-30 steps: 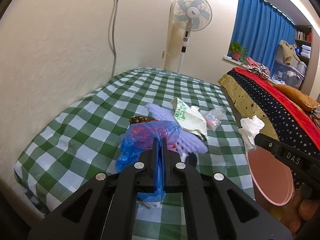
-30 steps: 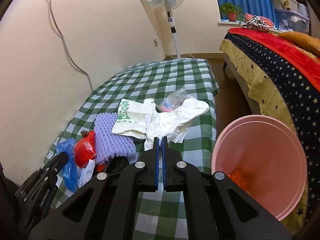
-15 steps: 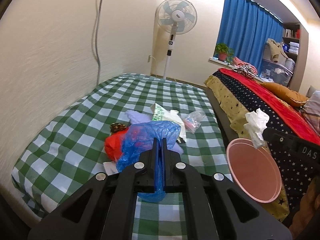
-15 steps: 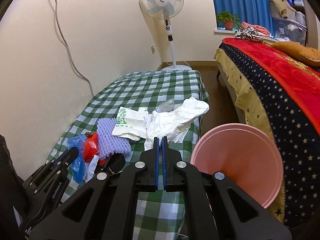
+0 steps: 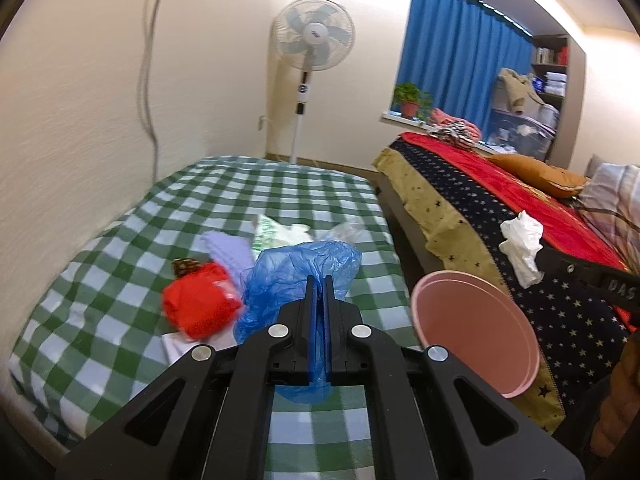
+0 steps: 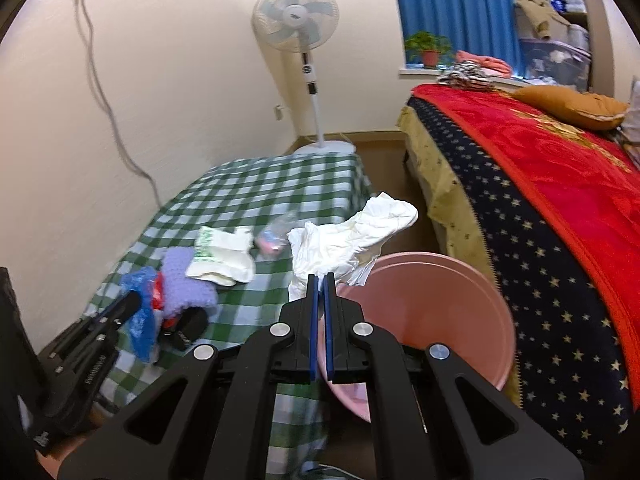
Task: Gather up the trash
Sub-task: 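Carry the blue bag and white tissue over the pink bin with both tools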
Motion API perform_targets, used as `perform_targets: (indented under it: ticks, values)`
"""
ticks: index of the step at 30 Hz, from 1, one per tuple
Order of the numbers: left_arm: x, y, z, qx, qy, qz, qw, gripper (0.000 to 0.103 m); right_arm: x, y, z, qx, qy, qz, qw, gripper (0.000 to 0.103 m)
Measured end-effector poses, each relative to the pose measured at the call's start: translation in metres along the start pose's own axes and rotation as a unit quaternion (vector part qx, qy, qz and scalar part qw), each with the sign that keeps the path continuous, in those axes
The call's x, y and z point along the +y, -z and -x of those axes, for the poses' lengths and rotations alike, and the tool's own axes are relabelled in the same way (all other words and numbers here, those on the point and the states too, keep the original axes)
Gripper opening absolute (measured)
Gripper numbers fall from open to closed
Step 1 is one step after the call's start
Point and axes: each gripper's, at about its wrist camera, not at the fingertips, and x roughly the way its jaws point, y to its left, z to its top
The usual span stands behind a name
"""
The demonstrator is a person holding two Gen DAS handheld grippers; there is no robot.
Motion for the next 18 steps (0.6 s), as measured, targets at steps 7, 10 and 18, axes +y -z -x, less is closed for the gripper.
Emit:
perform_targets:
  ticks: [7,10,18]
  values:
    - [-0.024,0.0,-0.009,0.0,0.032,-0.024,0.9992,0.002,-0.028,0.007,-0.007,0.001,0.025,-0.038,0.999,0.003]
    - [-0.038,0.0,-0.014,-0.002,0.052,-0.036,0.998,0.002,-0.038,0.006,-0.008,-0.002,0.035,-0.048,0.998,0.003]
    - [-0.072,0.001,-0.037,0.006,0.12,-0.053,0.9913,0.002,-0.064,0.003,-0.009,-0.005,0.057,-0.084,0.995,0.003]
